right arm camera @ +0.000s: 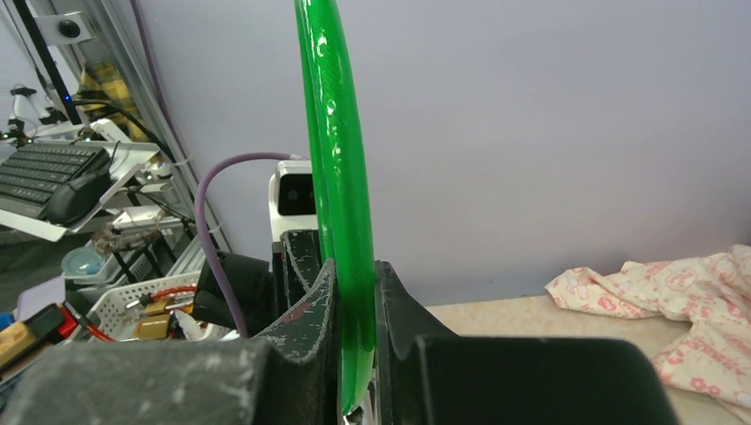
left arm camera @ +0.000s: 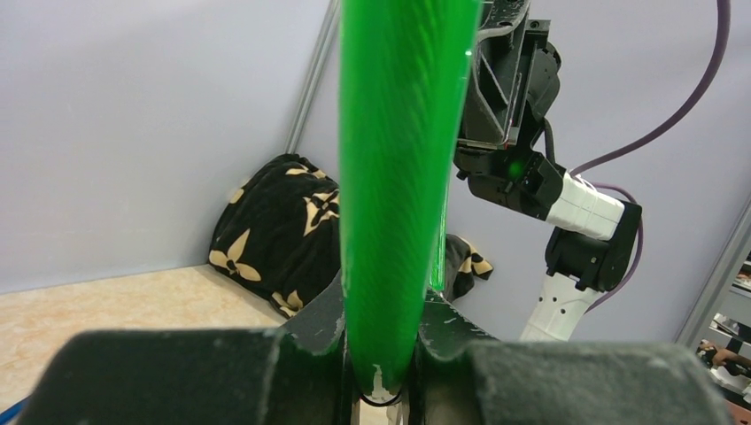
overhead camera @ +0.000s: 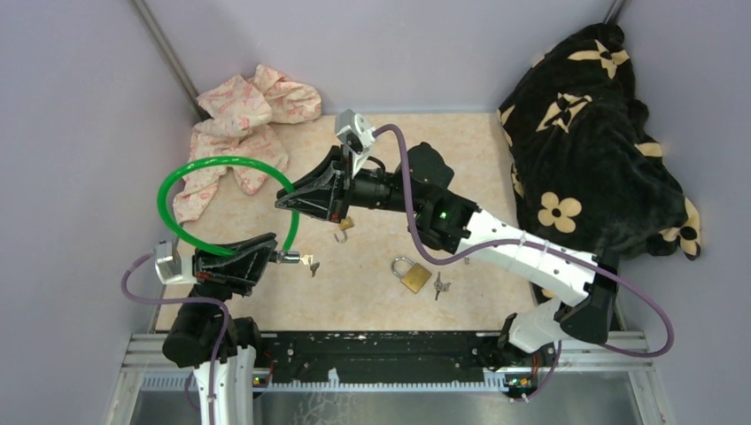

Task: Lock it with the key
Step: Lock the lock.

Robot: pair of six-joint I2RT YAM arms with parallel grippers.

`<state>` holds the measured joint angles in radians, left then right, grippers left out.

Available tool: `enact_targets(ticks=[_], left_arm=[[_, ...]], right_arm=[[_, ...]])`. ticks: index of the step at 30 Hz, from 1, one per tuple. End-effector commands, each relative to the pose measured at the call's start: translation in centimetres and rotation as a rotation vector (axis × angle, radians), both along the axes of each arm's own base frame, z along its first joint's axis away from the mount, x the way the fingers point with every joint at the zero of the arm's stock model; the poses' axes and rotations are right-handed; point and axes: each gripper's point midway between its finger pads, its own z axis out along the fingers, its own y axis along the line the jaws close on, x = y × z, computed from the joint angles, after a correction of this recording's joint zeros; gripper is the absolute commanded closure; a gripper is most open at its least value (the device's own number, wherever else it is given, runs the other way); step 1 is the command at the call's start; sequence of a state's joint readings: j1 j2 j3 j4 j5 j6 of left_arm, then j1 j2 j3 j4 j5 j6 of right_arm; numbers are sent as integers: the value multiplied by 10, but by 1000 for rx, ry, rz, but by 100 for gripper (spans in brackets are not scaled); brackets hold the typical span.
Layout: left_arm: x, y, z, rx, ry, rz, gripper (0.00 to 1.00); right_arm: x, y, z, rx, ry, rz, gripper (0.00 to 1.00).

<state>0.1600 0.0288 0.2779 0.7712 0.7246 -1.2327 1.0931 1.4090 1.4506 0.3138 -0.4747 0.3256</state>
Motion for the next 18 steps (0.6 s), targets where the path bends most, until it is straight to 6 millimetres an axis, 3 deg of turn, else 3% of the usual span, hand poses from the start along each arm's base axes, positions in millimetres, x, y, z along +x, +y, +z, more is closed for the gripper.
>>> enact_targets(ticks=[1, 9, 18], left_arm=[[-10, -2, 6, 20, -67, 8, 100], [-10, -3, 4, 28, -67, 6, 100], [-9, -2, 3, 29, -66, 11, 100]], right_arm=[[-8, 2, 18, 69, -20, 32, 100], [-2, -4, 30, 74, -76, -27, 100], [-4, -33, 61, 107, -171, -108, 100]])
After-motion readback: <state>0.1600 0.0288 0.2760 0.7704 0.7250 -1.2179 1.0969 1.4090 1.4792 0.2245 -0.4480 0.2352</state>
